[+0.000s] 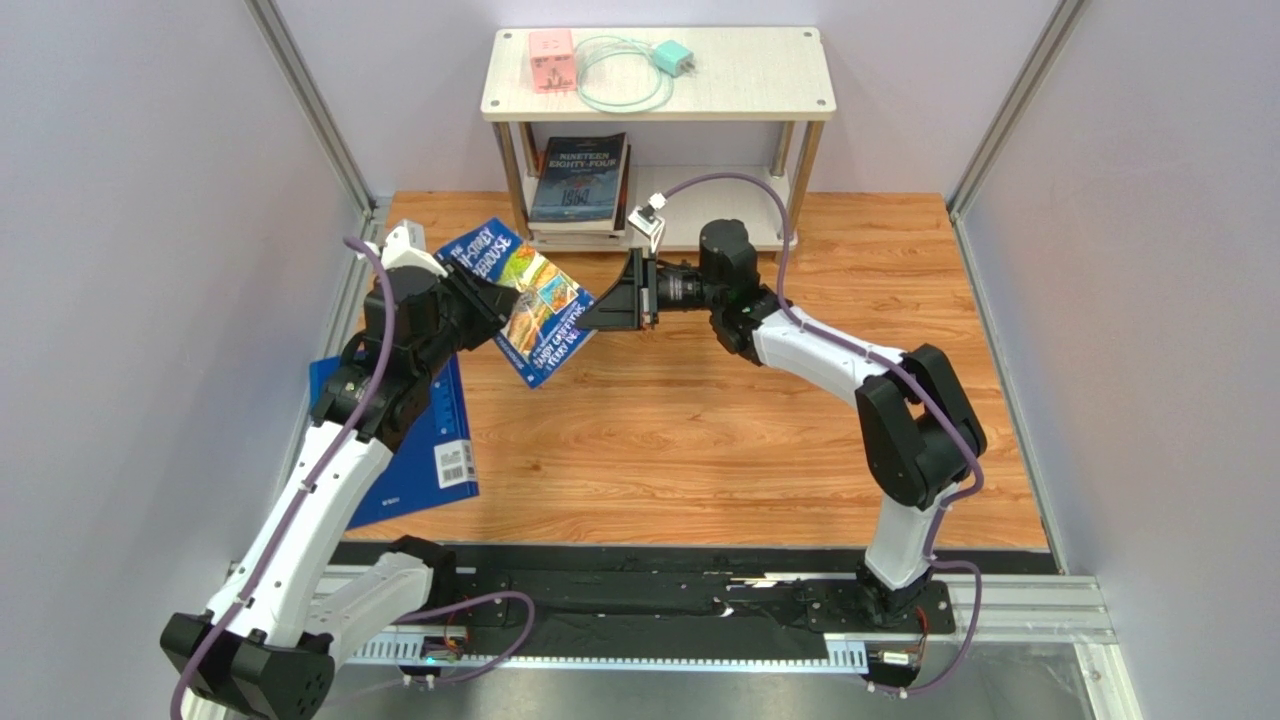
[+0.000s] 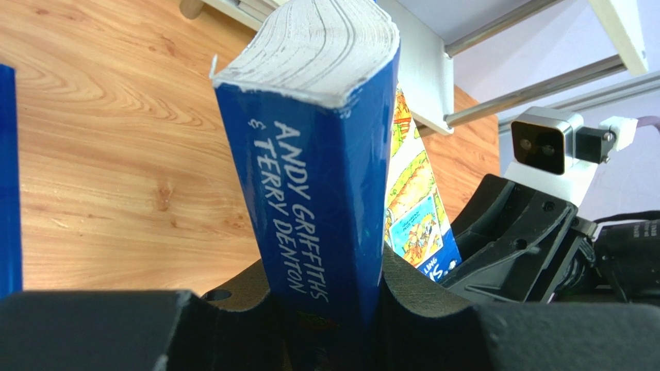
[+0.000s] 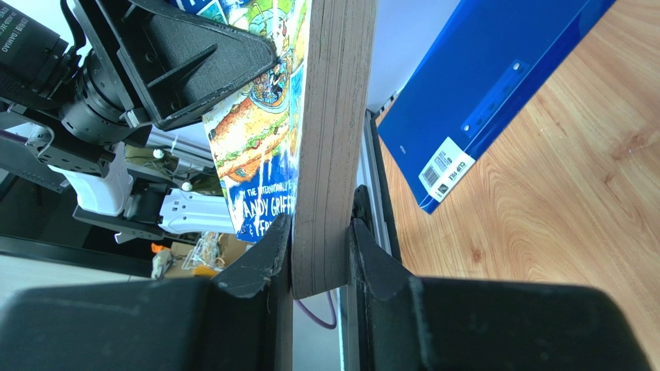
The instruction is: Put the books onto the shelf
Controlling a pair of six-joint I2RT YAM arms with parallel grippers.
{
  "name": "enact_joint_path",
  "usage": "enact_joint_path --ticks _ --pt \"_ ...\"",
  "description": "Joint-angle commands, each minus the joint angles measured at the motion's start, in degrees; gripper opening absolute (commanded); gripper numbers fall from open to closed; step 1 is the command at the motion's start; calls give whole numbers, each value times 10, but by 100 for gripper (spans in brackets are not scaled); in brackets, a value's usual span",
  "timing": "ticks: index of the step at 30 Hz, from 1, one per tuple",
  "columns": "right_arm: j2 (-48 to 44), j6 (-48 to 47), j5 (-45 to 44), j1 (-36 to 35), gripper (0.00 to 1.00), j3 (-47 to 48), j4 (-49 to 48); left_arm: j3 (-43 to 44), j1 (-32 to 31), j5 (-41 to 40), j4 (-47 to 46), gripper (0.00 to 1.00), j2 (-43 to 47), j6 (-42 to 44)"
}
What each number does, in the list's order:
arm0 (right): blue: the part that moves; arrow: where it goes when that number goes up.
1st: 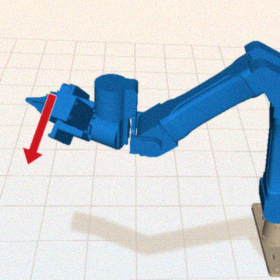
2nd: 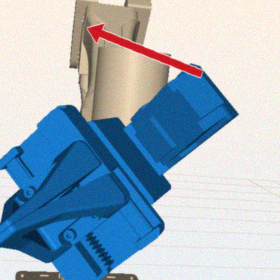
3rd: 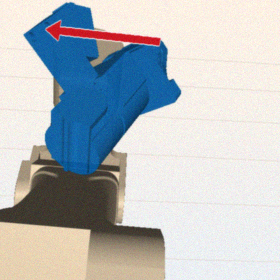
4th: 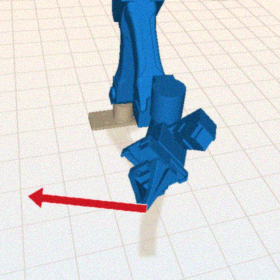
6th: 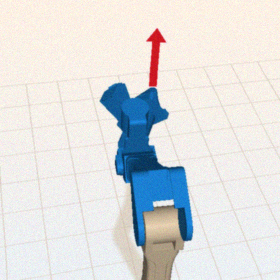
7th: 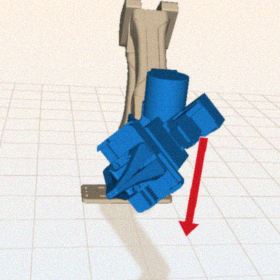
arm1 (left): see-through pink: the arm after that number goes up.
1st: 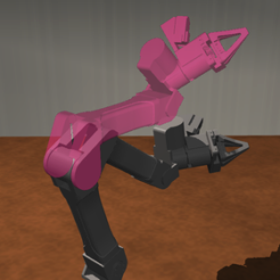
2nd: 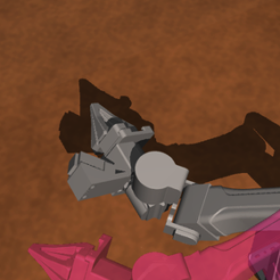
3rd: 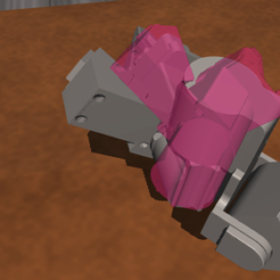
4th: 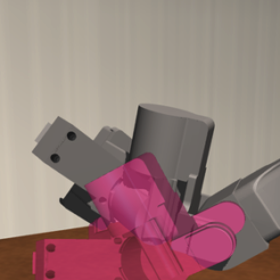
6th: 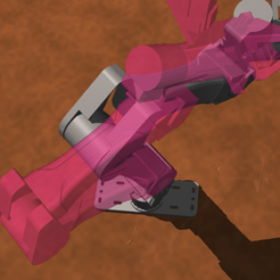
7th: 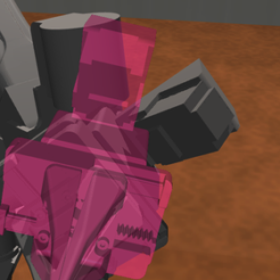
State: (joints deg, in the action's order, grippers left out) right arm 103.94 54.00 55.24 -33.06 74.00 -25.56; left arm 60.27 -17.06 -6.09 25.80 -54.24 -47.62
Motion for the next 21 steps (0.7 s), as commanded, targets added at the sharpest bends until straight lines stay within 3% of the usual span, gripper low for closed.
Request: enact_joint_path --ticks 1,4,7,15,21 --pt "-8 -2 -22 71 0 8 -17 -12 54 -131 44 26 22 162" --pt "-15 1 -21 71 0 -3 -27 -8 54 -93 19 64 13 162" --pt "-20 7 -33 74 0 -11 -34 6 54 -84 20 76 -2 165" --pt "-1 32 -75 83 0 -14 -53 9 54 -75 47 79 6 187" --pt "34 73 -138 86 0 -12 -110 -68 54 -52 43 79 48 178"
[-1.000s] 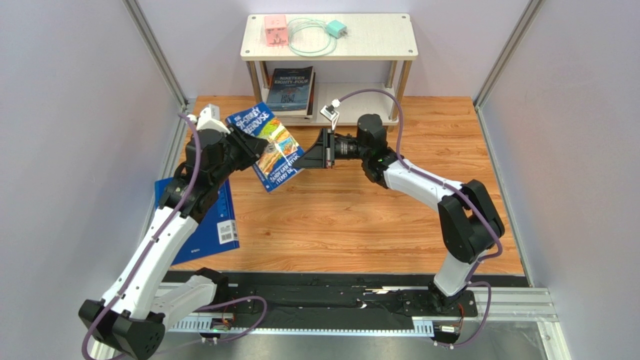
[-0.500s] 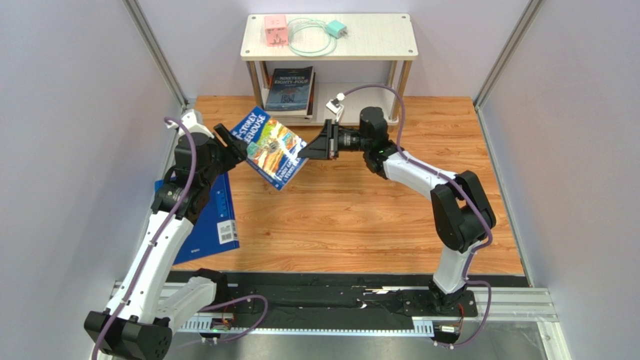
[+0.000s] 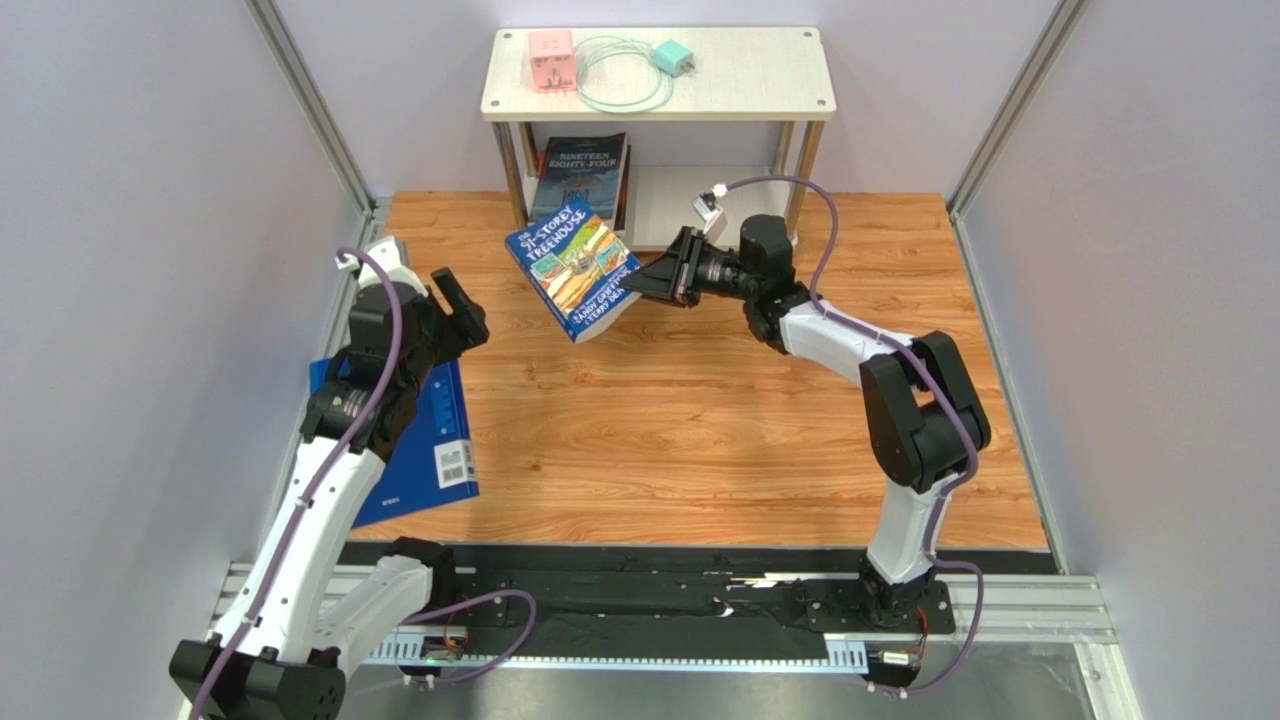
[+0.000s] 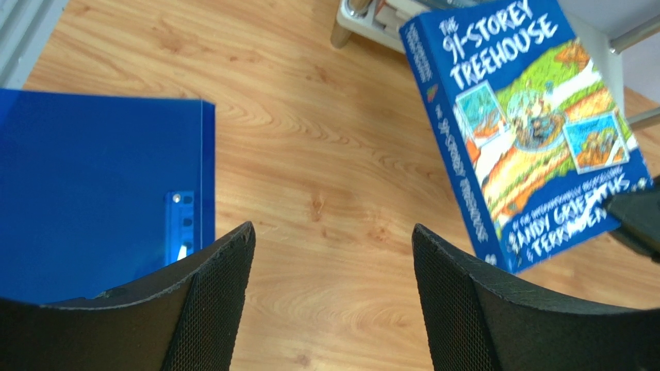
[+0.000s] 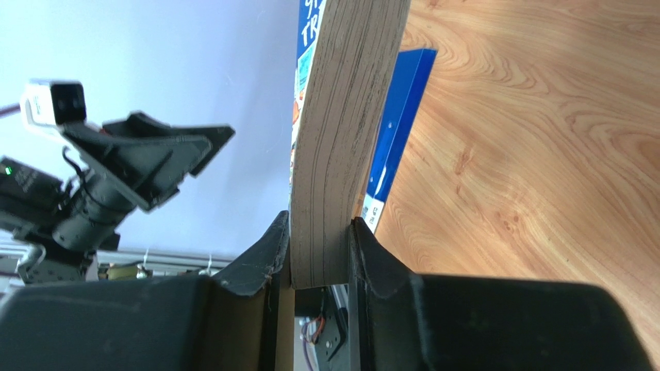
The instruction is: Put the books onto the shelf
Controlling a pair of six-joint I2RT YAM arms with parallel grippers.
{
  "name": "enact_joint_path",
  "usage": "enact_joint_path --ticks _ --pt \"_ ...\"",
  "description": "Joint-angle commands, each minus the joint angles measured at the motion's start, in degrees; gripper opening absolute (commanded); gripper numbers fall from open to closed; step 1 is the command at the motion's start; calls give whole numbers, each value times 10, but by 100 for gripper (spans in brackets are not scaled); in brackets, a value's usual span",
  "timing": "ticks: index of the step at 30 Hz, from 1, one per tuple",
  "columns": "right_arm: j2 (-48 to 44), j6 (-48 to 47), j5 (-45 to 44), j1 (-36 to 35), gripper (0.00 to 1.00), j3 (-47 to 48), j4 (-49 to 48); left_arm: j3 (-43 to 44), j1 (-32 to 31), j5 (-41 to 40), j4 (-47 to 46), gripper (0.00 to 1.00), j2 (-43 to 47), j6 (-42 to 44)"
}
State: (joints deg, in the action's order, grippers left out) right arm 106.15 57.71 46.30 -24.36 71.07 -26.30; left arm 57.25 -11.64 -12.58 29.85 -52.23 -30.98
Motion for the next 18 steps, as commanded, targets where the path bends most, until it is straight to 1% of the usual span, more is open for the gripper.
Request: enact_joint_path --ticks 1,7,13,18 --pt "17 43 -63 -1 0 21 -108 -46 -1 15 4 79 36 14" --pt "46 54 -102 2 0 55 -121 -85 -1 19 17 79 65 22" --pt "71 61 -104 6 0 97 -121 -109 -1 33 21 79 79 21" --pt "83 71 -97 8 0 117 -127 -108 -1 32 21 79 72 22"
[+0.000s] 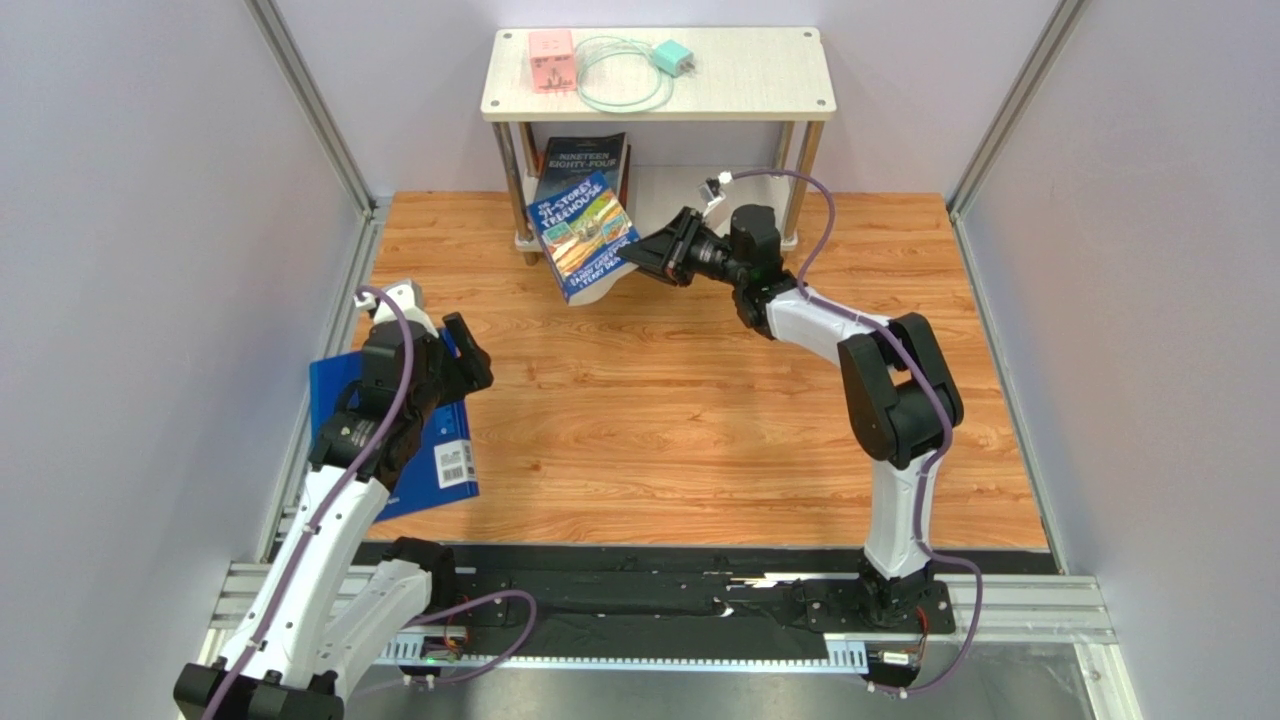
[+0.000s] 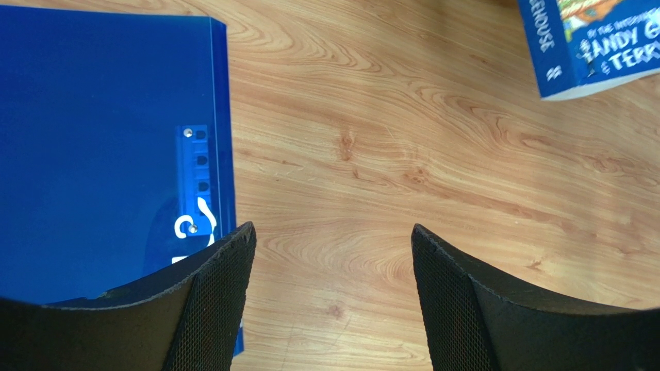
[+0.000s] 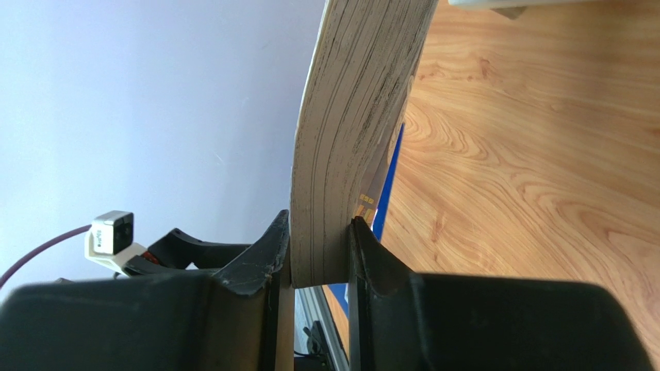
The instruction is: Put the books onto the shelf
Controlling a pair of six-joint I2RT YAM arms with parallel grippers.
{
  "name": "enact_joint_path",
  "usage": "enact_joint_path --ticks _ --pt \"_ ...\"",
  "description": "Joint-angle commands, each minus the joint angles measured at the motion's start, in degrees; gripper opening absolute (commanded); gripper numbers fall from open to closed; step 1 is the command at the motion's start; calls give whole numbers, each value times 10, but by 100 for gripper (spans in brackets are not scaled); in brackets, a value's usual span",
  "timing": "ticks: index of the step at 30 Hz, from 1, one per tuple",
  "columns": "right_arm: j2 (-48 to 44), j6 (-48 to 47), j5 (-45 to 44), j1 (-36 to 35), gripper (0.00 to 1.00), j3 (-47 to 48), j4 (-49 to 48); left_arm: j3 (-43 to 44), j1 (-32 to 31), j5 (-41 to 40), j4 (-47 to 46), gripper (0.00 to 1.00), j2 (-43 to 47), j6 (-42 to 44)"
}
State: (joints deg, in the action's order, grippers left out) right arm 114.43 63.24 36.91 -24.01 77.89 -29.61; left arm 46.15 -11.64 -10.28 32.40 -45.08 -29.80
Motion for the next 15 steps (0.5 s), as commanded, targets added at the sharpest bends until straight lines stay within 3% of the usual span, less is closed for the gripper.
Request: enact_joint_path --ticks 1,6,15 --pt "0 18 -3 5 0 51 -97 3 -1 9 -7 79 -2 11" --pt "10 20 -23 10 0 66 -97 3 -1 13 -11 78 -4 13" --pt "85 26 -65 10 0 173 -63 -10 -1 26 -22 78 6 11"
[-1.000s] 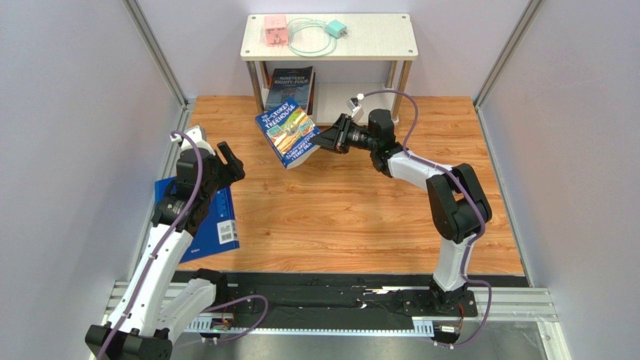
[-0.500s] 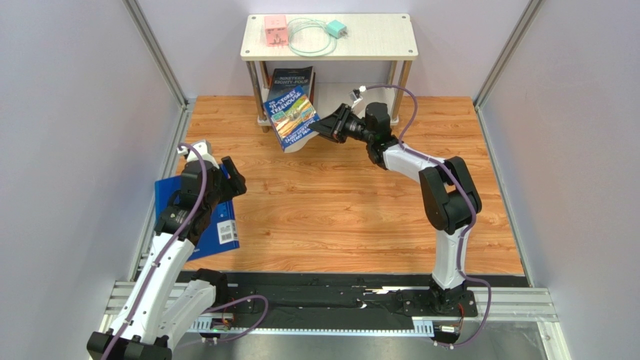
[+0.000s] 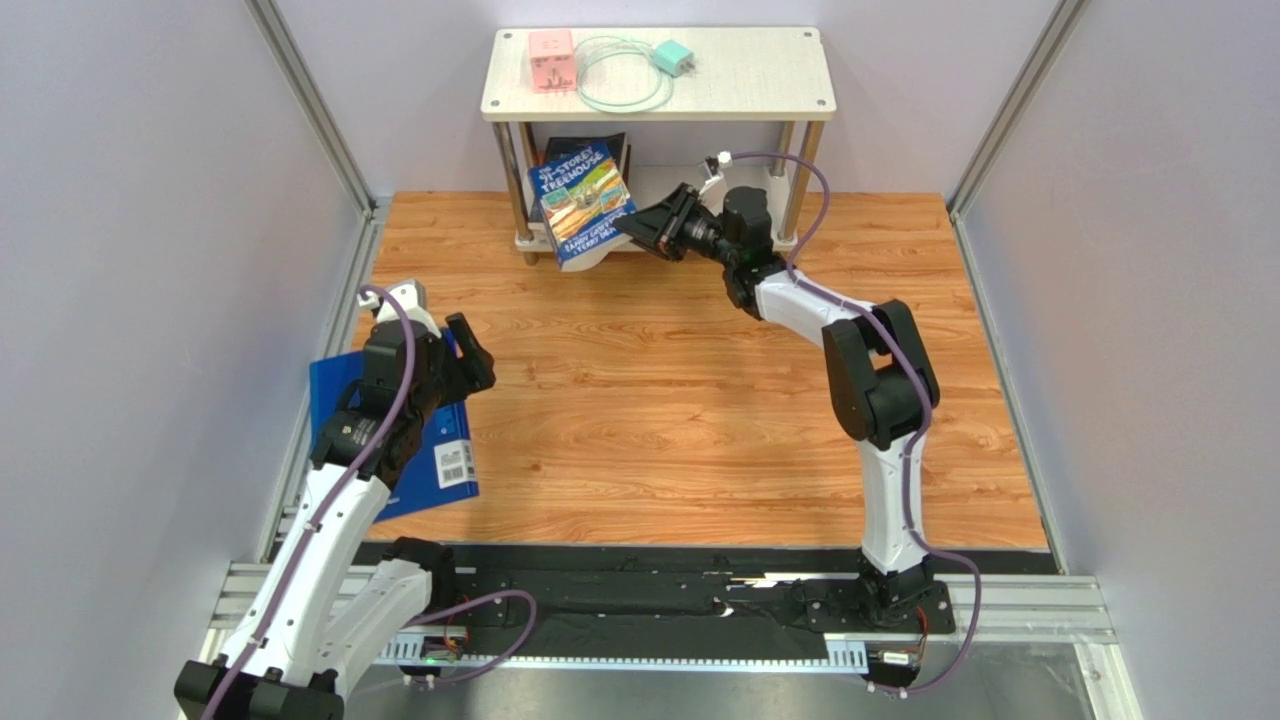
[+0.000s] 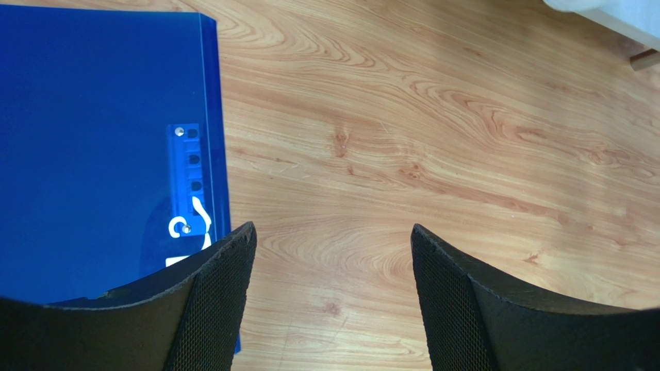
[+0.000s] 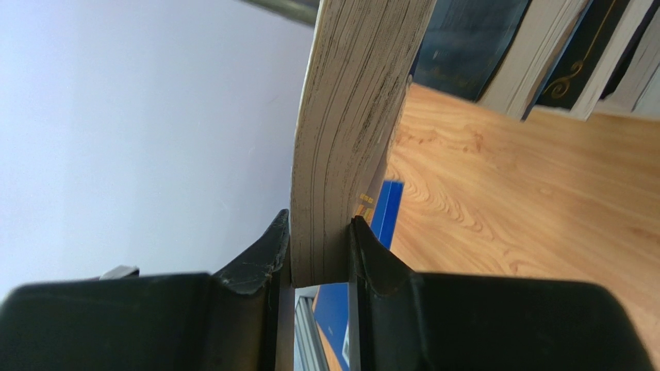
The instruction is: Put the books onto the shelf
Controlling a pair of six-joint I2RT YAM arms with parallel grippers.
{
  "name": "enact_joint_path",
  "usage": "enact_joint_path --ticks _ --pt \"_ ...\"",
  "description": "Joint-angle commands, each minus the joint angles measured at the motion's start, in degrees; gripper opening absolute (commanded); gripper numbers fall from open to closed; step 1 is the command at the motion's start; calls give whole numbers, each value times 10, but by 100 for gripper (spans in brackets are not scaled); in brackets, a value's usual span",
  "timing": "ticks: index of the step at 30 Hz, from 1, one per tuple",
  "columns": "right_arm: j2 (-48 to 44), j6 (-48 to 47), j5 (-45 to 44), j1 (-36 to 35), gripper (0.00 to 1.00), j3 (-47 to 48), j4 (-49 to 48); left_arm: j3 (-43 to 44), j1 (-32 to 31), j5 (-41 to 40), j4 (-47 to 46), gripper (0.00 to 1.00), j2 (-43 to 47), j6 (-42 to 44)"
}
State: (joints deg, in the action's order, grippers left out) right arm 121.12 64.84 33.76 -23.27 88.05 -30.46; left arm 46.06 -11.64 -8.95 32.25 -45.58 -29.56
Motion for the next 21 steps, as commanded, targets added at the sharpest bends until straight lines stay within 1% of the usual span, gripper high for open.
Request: enact_joint_path --ticks 1,5,8,12,21 --pt "22 8 -41 2 0 76 -51 -11 -1 15 -21 78 13 6" --pt "20 -4 -103 1 0 77 -36 -20 -1 21 -25 77 17 4" --pt "32 2 -127 2 0 87 -37 -24 -1 24 -30 77 20 5" --pt "59 0 -141 1 0 146 -15 -25 -1 29 -32 77 19 4" --pt "154 7 -162 -6 0 283 56 -28 -1 42 -41 77 17 6"
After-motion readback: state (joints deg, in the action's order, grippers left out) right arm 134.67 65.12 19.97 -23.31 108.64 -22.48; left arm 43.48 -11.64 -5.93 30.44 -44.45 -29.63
